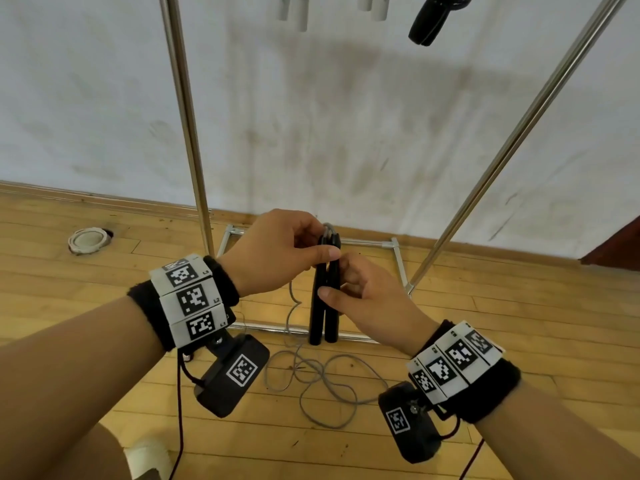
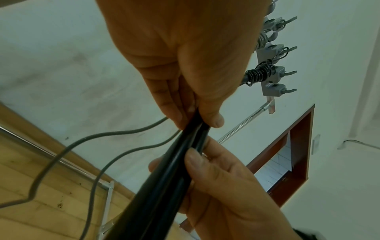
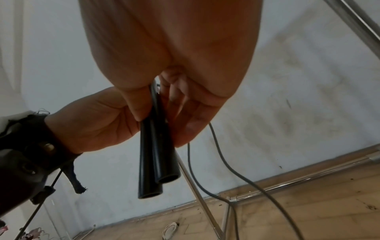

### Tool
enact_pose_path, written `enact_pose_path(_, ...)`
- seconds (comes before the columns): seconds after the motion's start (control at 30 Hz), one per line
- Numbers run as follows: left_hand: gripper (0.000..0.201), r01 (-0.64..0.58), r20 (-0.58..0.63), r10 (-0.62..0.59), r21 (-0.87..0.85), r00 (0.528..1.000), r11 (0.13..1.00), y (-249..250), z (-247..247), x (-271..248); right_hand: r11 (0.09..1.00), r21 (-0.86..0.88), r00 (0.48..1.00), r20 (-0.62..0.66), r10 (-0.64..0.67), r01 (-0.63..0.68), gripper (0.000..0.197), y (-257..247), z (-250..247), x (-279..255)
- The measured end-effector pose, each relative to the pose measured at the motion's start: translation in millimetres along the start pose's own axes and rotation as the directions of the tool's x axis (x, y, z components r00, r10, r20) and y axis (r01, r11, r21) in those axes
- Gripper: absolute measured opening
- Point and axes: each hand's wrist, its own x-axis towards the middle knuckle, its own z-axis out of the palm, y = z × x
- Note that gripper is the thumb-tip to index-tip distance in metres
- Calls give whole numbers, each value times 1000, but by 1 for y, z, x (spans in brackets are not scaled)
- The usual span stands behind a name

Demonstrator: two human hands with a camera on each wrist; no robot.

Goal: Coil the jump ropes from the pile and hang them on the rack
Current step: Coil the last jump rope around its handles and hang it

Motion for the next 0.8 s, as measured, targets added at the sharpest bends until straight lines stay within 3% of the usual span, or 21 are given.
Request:
enact_pose_path(0.27, 17, -19, 3, 19, 0, 1000, 1000, 2, -2, -3, 995, 95, 999, 51, 15, -19, 30, -2, 2, 3)
enact_pose_path(0.6, 20, -40, 20, 39, 45, 999, 998, 5, 2, -1, 991, 133, 1000, 30, -4, 0, 18, -6, -4, 8)
enact_pose_path(0.7, 31, -17, 132, -1, 140, 991, 990, 2, 3, -3, 988, 150, 995, -95, -25, 39, 17, -11, -14, 13)
enact_pose_path(0.8, 34, -24, 324, -48, 213, 945, 977, -2, 7, -8, 976, 210, 975, -224, -16, 64, 14, -14, -24, 16)
